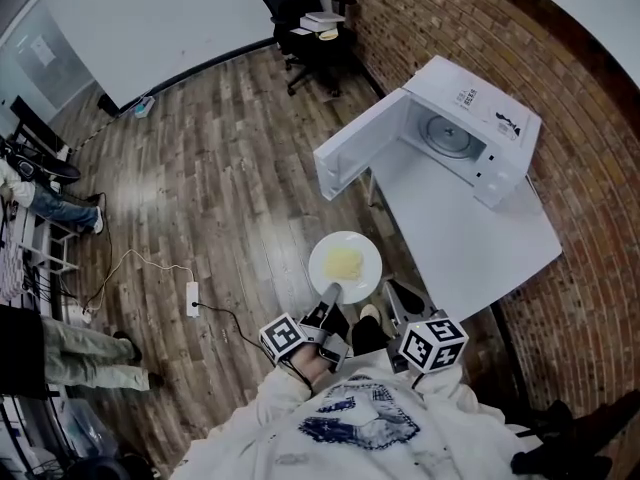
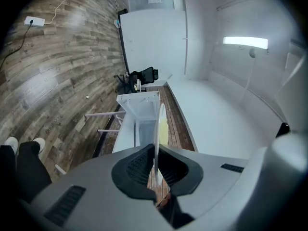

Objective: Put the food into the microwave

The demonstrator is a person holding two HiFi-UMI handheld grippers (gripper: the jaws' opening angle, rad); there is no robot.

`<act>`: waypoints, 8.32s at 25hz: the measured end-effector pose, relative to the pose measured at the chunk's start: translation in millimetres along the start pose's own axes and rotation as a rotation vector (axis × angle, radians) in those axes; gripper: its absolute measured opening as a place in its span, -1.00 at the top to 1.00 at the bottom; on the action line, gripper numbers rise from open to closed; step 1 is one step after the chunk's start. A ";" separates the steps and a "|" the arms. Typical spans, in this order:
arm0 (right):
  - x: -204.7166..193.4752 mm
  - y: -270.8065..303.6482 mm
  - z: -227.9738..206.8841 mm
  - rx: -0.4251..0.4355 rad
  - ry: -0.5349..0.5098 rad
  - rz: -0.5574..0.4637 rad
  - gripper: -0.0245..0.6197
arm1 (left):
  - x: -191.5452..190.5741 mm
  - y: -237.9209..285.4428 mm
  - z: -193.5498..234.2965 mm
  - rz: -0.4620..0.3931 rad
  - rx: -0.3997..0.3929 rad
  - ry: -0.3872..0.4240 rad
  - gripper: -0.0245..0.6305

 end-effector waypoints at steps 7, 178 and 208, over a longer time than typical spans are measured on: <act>13.8 14.2 -15.5 -0.023 0.015 -0.015 0.88 | 14.4 21.9 2.2 0.019 0.016 0.008 0.85; 180.0 79.6 -333.9 -0.550 0.272 -0.140 0.88 | 27.4 545.4 167.0 0.523 0.199 -0.038 0.86; 183.6 70.8 -326.0 -0.578 0.279 -0.176 0.88 | 27.1 556.7 164.4 0.557 0.229 -0.023 0.85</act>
Point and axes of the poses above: the fingertips, and each gripper's own axes: y forward along the fingers, z to its left, x out of its top, the point moved 1 cm from there along -y, backward along the fingers, and after that the axes turned 5 degrees about z, right-handed, at the moved point
